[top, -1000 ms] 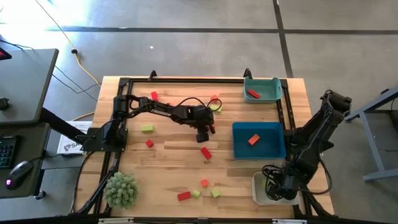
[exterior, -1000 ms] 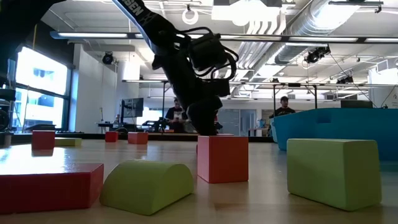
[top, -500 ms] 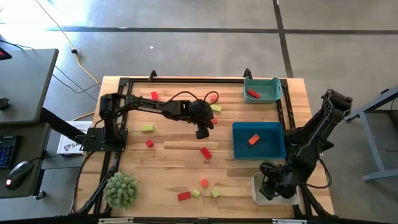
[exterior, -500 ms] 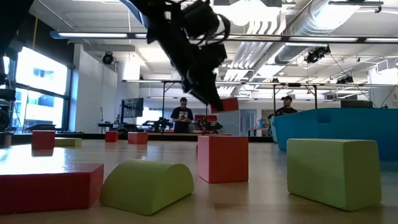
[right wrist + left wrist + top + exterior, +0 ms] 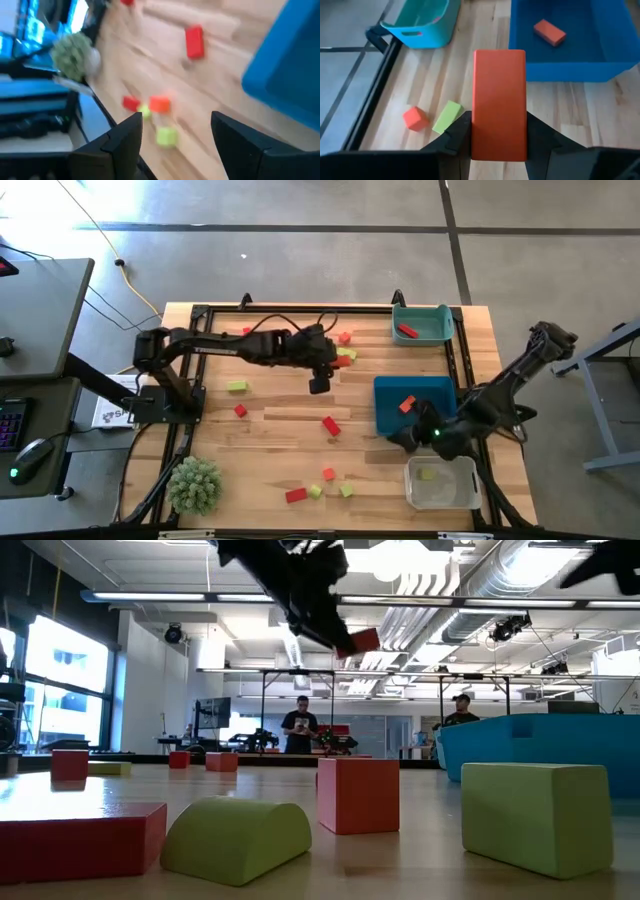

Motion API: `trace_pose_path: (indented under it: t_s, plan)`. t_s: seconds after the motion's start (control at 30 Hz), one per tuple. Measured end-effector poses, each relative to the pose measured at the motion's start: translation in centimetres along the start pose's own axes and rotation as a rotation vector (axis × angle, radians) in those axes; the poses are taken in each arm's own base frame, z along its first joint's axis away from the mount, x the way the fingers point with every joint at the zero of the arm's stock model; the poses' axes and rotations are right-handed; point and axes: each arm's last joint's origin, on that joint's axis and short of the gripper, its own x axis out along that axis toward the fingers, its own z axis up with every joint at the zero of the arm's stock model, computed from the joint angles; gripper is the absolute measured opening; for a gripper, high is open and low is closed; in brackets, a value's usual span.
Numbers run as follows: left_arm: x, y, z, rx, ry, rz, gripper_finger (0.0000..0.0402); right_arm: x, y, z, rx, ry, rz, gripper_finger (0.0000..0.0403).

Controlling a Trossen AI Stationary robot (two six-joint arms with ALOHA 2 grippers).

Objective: Sort & place blocks by color
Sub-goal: Put the orange wooden block into the blue bin

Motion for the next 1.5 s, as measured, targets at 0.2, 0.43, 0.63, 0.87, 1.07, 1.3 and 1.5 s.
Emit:
trace_pose_path:
  t_s: [0.2,0.43,0.63,0.87,1.07,1.3,1.5]
  plan:
    - [-2.0,0.4,0.8,0.012,-0.056,0.009,0.0104,1.4,0.8,3.3,0.044,-0.117,0.038,0.0222]
    - [-2.5,0.5,1.0,0.045,-0.069,0.002,0.0104,2.3,1.1,6.9,0.098,-0.319,0.048,0.0222]
    - [-2.5,0.2,1.1,0.061,-0.072,-0.003,0.0110,2.8,0.7,9.0,0.148,-0.402,0.015,0.0222]
    - [-2.6,-0.3,1.1,0.084,-0.076,-0.015,0.0108,3.0,0.6,11.6,0.122,-0.486,0.022,0.0222]
    - [-2.7,-1.0,1.2,0.103,-0.080,-0.030,0.0107,3.7,0.9,13.7,0.112,-0.564,0.059,0.0222]
    - [-2.7,-1.2,1.2,0.106,-0.081,-0.033,0.0108,5.4,0.8,14.4,0.123,-0.515,0.069,0.0222]
    - [-2.7,-1.2,1.2,0.106,-0.081,-0.031,0.0108,6.8,1.1,14.4,0.113,-0.478,0.103,0.0222]
